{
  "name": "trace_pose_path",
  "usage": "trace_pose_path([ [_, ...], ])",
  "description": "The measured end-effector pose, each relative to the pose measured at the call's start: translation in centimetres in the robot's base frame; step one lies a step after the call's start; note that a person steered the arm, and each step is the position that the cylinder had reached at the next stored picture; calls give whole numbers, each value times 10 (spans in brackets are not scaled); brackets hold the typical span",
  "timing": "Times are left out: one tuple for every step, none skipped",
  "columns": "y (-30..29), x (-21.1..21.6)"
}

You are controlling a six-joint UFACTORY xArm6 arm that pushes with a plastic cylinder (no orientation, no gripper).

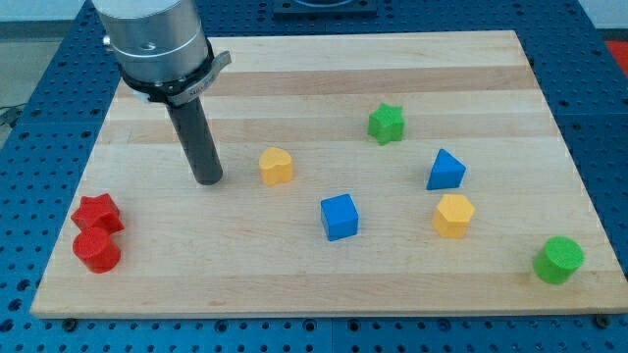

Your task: Slightly move the blue cube towards right side of yellow heart

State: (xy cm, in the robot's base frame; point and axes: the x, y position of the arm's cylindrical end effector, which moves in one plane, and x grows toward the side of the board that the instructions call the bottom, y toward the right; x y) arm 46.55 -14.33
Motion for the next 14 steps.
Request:
trace_pose_path([
  [9, 110],
  [10, 130],
  [97, 131],
  [128, 129],
  [179, 129],
  [179, 129],
  [174, 103],
  [159, 43],
  [155, -11],
  [153, -64],
  [152, -104],
  [159, -93],
  [177, -2],
  [177, 1],
])
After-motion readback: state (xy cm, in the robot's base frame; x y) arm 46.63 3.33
